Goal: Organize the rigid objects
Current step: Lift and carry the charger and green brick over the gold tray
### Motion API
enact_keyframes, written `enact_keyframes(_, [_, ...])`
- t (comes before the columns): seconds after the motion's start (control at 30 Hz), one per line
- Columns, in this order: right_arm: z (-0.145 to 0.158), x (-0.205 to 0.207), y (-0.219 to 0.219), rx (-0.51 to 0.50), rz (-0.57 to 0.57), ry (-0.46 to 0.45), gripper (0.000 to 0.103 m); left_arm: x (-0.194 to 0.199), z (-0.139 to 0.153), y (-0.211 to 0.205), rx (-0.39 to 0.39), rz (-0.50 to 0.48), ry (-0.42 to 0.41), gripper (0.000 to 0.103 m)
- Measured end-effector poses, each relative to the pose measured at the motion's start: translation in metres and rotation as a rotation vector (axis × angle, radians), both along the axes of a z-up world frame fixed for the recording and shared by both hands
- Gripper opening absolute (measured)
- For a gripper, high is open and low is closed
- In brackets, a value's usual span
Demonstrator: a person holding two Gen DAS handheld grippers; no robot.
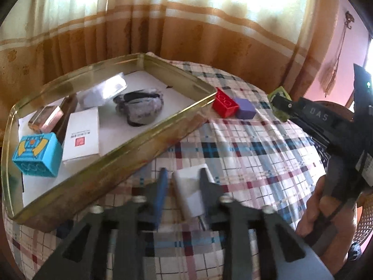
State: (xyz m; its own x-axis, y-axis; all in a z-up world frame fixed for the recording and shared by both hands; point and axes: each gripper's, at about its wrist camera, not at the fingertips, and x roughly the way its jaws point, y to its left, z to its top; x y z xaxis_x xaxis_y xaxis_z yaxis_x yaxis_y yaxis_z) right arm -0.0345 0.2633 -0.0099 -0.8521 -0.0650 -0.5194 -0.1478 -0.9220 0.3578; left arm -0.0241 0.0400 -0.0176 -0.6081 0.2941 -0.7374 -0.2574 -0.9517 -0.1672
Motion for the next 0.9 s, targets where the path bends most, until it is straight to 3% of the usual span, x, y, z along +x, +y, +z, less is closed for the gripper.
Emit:
enact_keyframes(0.03, [-0.001,0.0,0.0,0.001,0.0,-0.002,0.034,0.0,-0.001,-0.002,0.006,0.004,-0.01,0.062])
enact_keyframes(0.1, [-0.001,0.0,0.0,0.003,-0.001,-0.006,0.034,0.002,-0.005,-0.006,0.025,0.019,-0.029,0.078])
enact_keyframes(0.17, [-0.001,0.0,0.0,0.007,0.0,-0.009,0.034,-0.001,-0.01,-0.004,0.029,0.018,-0.056,0.079])
enact_keyframes(0.4, [-0.002,-0.003,-0.003,0.016,0.003,-0.026,0.034,-0.006,-0.018,0.027,-0.126,0.01,-0.054,0.055])
enact_keyframes(0.43, [-0.002,-0.003,-0.003,0.016,0.004,-0.026,0.034,-0.006,-0.018,0.027,-0.127,0.013,-0.051,0.045])
enact_keyframes(0.5, [-0.002,-0.003,-0.003,0.015,0.004,-0.023,0.034,-0.006,-0.017,0.023,-0.109,0.019,-0.051,0.037])
enact_keyframes(0.7, [0.0,0.001,-0.003,0.015,-0.009,0.0,0.034,-0.003,-0.013,0.018,-0.044,0.007,-0.041,0.037])
enact_keyframes(0.9, [0.007,0.01,-0.003,0.046,-0.056,0.041,0.034,0.008,0.005,0.016,-0.014,-0.006,0.047,0.037])
